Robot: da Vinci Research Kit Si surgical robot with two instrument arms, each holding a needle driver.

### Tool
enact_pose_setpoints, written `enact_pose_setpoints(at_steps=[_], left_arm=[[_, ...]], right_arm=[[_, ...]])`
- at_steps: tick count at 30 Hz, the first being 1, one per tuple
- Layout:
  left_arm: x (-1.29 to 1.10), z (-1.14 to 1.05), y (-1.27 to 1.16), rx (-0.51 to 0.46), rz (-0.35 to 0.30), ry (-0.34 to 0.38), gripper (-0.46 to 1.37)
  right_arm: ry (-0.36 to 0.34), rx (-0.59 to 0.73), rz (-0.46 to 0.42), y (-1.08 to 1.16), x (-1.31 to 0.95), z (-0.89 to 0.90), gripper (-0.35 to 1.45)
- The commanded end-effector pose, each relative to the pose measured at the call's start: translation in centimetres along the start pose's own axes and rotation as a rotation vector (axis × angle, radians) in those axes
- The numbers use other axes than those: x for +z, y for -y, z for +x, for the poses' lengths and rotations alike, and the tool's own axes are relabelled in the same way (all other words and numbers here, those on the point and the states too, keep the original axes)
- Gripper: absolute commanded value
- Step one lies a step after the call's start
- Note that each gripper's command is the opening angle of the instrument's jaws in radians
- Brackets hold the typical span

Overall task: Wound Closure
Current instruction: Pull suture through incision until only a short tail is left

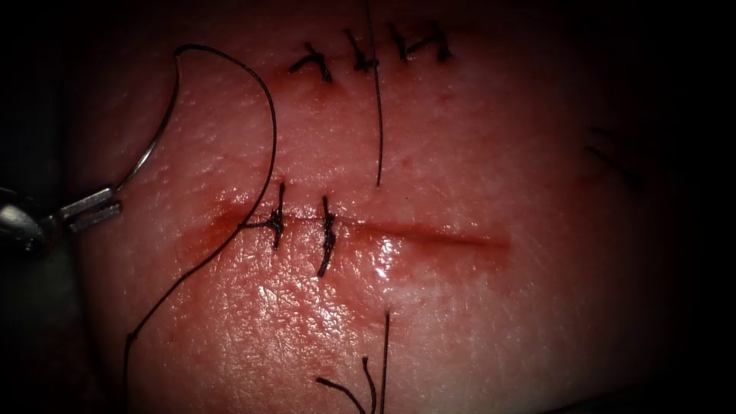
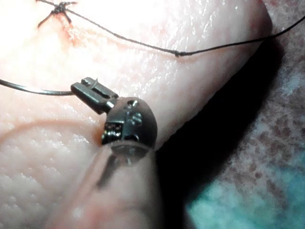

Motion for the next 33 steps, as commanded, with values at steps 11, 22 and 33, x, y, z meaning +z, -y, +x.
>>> enact_pose_setpoints(at_steps=[11,22,33], left_arm=[[0.00,0.00,-0.01,0.000,-0.005,0.000,-0.35],[0.00,-0.02,0.00,0.000,-0.007,-0.002,-0.35],[0.02,-0.01,0.03,-0.010,-0.010,-0.002,-0.35]], right_arm=[[0.032,0.045,-0.111,-0.05,-0.12,0.02,1.20],[-0.001,0.112,-0.437,-0.21,-1.07,0.05,1.44],[-0.014,0.136,-0.536,-0.24,-1.90,-0.06,1.41]])
